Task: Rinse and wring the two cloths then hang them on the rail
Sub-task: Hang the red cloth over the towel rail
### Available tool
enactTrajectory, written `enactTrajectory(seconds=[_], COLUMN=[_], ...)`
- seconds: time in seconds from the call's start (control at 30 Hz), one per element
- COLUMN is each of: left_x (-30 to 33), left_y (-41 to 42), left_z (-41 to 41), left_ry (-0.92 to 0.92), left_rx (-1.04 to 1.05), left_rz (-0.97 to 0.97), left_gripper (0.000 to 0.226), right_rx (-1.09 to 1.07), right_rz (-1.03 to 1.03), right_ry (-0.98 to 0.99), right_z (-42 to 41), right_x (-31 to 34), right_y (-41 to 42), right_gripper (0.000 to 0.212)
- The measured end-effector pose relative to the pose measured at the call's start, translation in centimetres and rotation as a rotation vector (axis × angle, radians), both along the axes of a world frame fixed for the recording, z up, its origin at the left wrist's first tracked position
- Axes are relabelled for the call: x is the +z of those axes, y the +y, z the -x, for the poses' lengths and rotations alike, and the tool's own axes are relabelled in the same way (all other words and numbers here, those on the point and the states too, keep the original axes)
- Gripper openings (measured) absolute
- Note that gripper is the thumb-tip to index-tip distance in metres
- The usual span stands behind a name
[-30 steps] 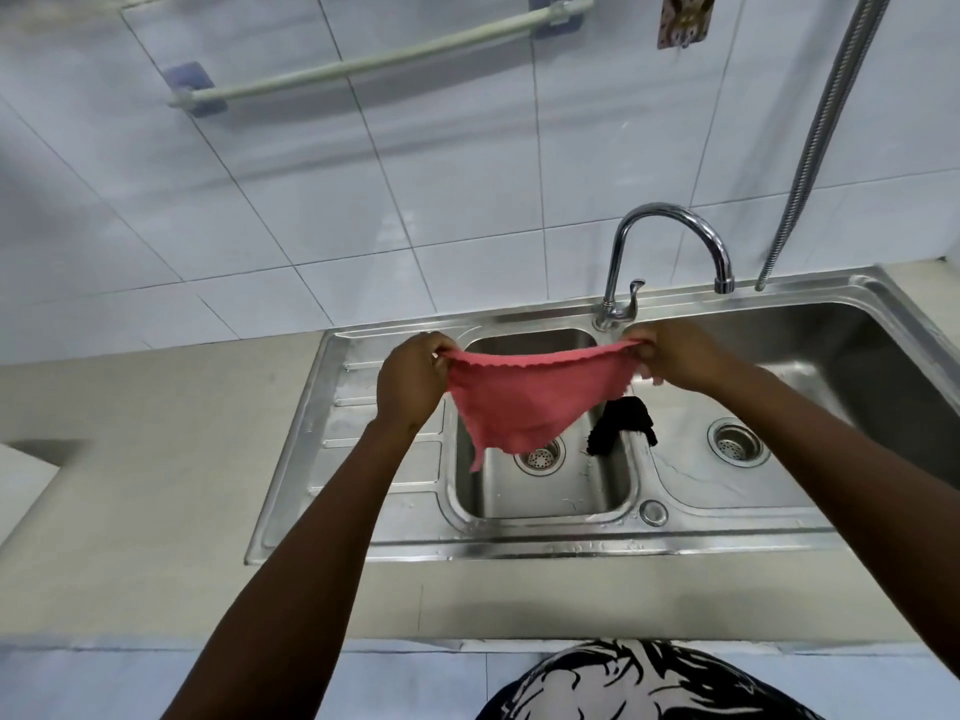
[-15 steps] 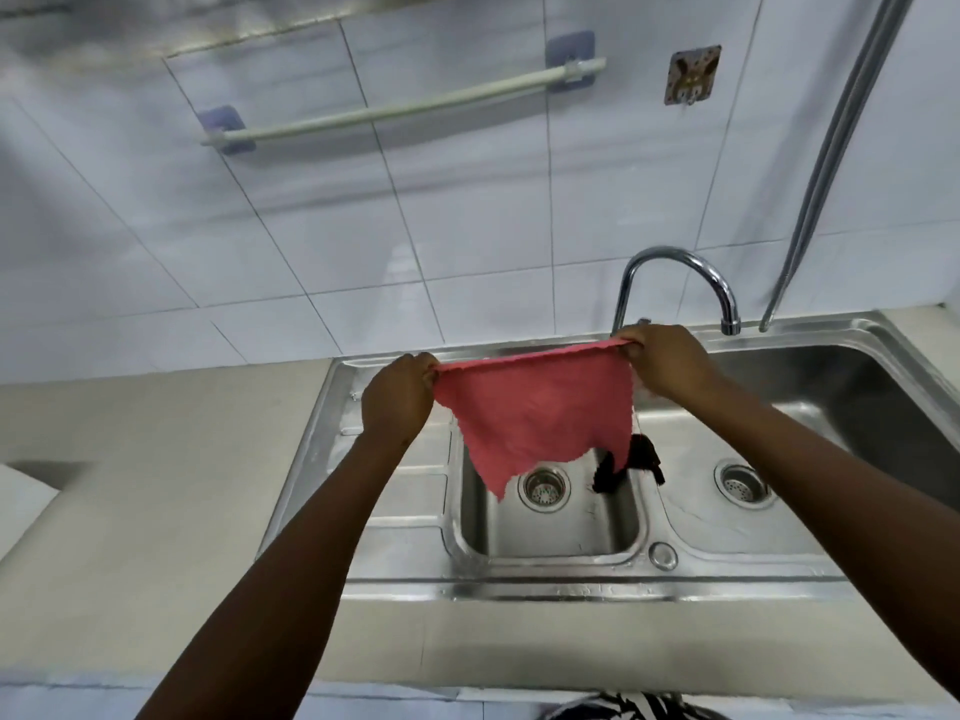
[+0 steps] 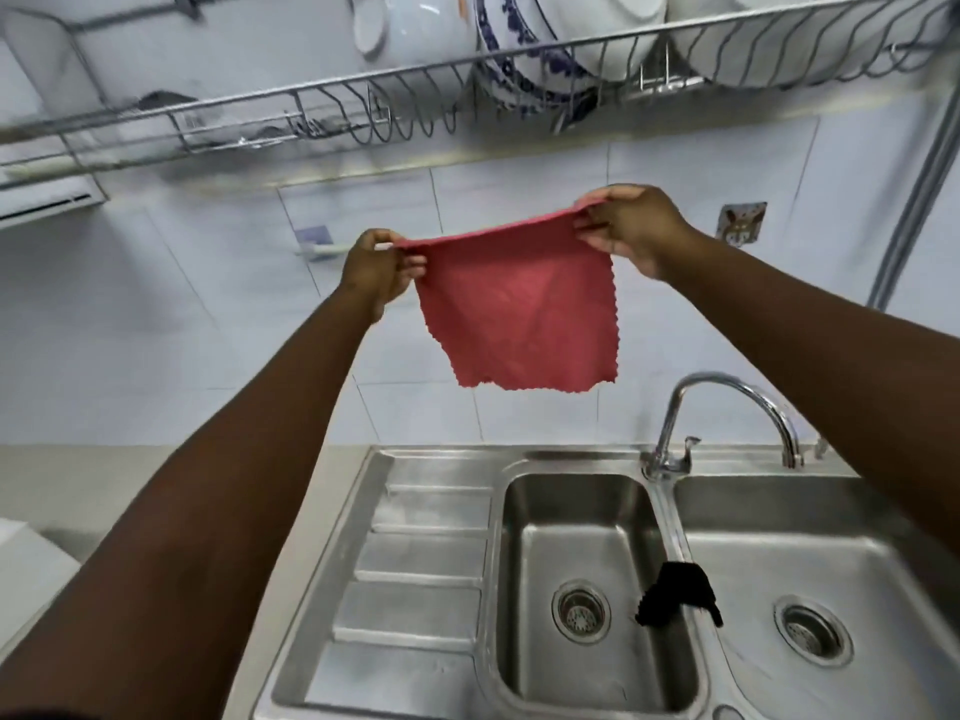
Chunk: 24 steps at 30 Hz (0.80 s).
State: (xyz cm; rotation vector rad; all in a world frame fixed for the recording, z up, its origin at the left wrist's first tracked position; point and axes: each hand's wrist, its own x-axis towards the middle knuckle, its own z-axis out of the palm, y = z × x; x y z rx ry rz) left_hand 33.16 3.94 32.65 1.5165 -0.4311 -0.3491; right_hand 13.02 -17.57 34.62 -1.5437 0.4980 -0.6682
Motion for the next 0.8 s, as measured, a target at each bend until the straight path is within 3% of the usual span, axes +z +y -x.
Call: enactTrajectory(seconds=[0.17, 0.33, 0.43, 0.5, 0.57, 0.63, 0.7, 0.8], left_x=[2.4, 3.3, 2.9, 2.3, 2.1, 1.8, 1.2, 1.2], left_y=[-1.7, -5.3, -6.2, -5.3, -4.6, -4.6, -5.6, -6.9], left_z=[-4.1, -9.0, -12.5, -13.4, -14.9, -14.6, -13.7, -12.7], left_ry=[-0.054, -0.333, -0.632, -0.924, -1.077, -1.037, -0.910, -0.734], left_rx=[-0.073, -0.201, -0.150, -0.066, 0.065, 0.107, 0.141, 0.291], left_rz=[-0.010, -0.383, -0.481, -0.680, -0.853, -0.965, -1.056, -0.998], left_gripper=[0.031, 0.032, 0.024, 0.021, 0.026, 0.032, 0.042, 0.066], right_rx=[-0.057, -0.011, 0.028, 0.037, 0.051, -0.013, -0.231, -0.506], right_rz=[0.188, 0.730, 0.921, 0.996, 1.069, 1.113, 1.125, 1.015], right_ry=[0.032, 0.324, 0.503, 0.492, 0.517, 0.606, 0.694, 0.657], right_z=[-3.9, -10.2, -13.3, -13.2, -14.2, -14.2, -14.6, -15.0], right_x=[2.1, 2.8, 3.1, 2.7, 3.1, 2.6, 1.3, 0.0], right_y=[-2.0, -4.5, -6.1, -6.6, -6.5, -5.8, -4.9, -3.8], right_gripper=[0.027, 0.027, 0.029, 0.025, 0.020, 0.022, 0.022, 0.036])
